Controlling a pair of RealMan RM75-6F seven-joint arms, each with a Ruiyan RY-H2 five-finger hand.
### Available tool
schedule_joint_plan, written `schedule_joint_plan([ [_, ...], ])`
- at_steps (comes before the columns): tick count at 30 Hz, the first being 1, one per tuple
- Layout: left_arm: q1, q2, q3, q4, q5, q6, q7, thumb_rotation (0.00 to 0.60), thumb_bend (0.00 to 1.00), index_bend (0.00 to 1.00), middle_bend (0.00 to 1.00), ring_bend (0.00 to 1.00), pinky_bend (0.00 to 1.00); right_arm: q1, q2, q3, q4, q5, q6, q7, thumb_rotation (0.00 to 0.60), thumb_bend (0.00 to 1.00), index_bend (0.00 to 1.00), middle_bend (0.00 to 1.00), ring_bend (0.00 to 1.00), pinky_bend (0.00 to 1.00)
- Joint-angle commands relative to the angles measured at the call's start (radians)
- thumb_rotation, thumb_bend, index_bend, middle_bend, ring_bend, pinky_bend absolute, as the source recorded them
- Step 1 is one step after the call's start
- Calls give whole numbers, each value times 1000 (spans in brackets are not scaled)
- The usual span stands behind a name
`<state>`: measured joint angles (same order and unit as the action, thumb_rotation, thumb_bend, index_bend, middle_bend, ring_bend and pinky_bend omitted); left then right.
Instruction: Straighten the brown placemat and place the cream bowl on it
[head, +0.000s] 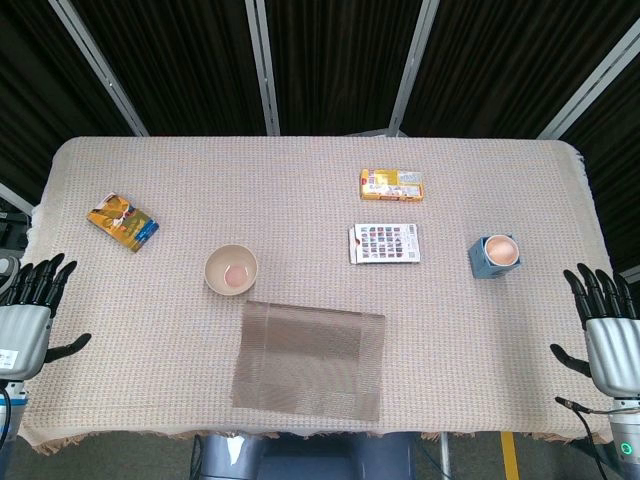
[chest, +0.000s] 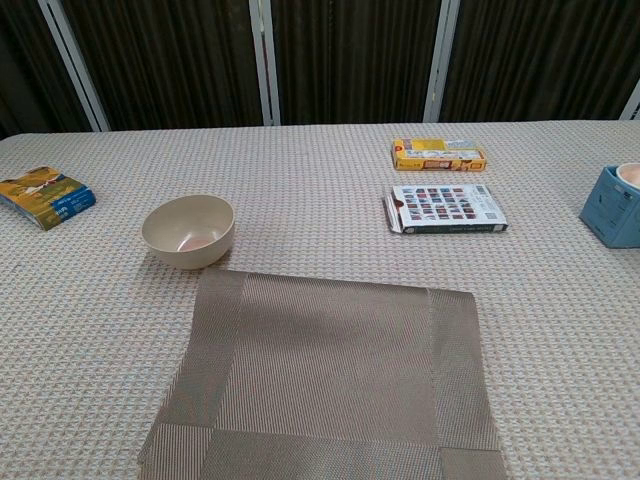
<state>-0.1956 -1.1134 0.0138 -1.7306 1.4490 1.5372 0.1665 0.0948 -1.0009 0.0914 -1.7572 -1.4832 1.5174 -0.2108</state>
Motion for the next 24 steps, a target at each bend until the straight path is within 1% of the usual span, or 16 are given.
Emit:
schedule_joint_plan([
  [1, 1, 1, -1, 2, 3, -4, -3, 600, 0, 0, 0, 0, 0, 0, 0, 0, -1, 0, -2, 2, 600, 0, 0, 0, 0, 0],
  [7, -12, -5, -4, 21, 23, -39, -8, 600, 0, 0, 0, 0, 0, -2, 8, 3, -10, 6, -2, 9, 600, 0, 0, 0, 0, 0],
  [9, -41, -20, -14, 38, 38, -76, -6, 600, 0, 0, 0, 0, 0, -3, 13, 8, -19, 8, 3, 15, 600, 0, 0, 0, 0, 0],
  [13, -136, -65, -48, 81, 45, -204, 21, 600, 0, 0, 0, 0, 0, 0, 19, 11, -27, 12, -5, 21, 600, 0, 0, 0, 0, 0],
  [15, -192, -99, -72, 109, 36, -276, 25, 600, 0, 0, 0, 0, 0, 4, 19, 14, -24, 22, -14, 26, 600, 0, 0, 0, 0, 0],
  [17, -250, -149, -98, 160, 18, -351, 28, 600, 0, 5, 0, 0, 0, 10, 18, 21, -19, 38, -26, 34, 600, 0, 0, 0, 0, 0],
  [19, -298, -198, -112, 217, 9, -415, 36, 600, 0, 24, 0, 0, 0, 13, 16, 25, -11, 54, -37, 39, 600, 0, 0, 0, 0, 0],
  [21, -335, -248, -122, 273, -3, -463, 34, 600, 0, 59, 0, 0, 0, 16, 15, 28, -5, 67, -46, 42, 600, 0, 0, 0, 0, 0],
  [24, -363, -298, -127, 327, -15, -503, 25, 600, 0, 119, 0, 0, 0, 19, 13, 31, 1, 79, -53, 41, 600, 0, 0, 0, 0, 0],
])
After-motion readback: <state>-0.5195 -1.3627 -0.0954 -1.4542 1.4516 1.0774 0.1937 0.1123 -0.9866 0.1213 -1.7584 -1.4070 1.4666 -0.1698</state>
